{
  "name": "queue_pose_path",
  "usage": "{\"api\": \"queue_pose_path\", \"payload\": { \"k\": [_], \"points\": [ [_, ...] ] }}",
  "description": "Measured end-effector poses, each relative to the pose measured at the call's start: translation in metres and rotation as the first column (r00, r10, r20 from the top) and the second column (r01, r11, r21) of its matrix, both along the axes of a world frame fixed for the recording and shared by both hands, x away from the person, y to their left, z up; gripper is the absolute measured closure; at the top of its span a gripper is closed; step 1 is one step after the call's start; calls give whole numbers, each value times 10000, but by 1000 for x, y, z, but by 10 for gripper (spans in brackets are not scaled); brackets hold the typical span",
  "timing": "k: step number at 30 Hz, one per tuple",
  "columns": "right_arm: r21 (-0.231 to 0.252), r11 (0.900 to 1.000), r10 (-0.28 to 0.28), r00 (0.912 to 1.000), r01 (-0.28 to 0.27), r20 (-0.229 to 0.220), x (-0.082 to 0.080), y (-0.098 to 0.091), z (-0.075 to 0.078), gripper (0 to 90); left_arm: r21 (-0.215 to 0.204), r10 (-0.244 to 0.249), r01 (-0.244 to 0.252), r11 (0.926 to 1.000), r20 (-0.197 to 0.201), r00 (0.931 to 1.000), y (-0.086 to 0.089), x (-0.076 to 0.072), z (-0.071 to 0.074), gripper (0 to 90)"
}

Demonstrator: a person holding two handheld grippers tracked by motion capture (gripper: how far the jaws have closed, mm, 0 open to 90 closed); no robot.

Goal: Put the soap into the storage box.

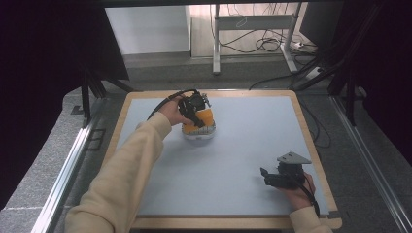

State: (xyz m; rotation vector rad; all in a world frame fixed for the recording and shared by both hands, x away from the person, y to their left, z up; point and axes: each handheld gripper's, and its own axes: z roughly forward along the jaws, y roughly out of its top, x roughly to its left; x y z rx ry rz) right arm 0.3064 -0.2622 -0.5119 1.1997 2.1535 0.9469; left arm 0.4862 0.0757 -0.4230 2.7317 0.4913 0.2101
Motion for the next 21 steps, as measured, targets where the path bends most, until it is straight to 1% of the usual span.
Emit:
{"api": "queue_pose_path", "payload": {
  "k": [2,3,7,10,11,13,21],
  "points": [
    [5,10000,8,10000,-8,2,0,0,0,141,82,-84,85,9999,-40,10000,0,2,-1,618],
    [7,10000,9,10000,-9,-14,0,0,0,141,194,-98,99,9998,-48,9999,-1,4,-3,619],
    [5,10000,13,10000,-13,7,0,0,0,141,205,-79,83,9998,-152,9999,-2,8,-5,619],
    [-10,10000,19,10000,-19,-13,0,-1,0,141,196,-84,87,9998,-153,9998,-1,10,-7,619],
    [-33,10000,26,10000,-26,-12,0,-1,0,141,142,-218,219,9997,-95,9997,-1,11,-9,619],
    [-33,10000,24,10000,-24,-7,0,-1,0,141,164,-261,263,9995,-128,9996,0,12,-10,619],
    [-63,10000,38,10000,-39,-24,1,-1,-1,141,245,-203,209,9995,-268,9994,2,18,-18,618]
  ]
}}
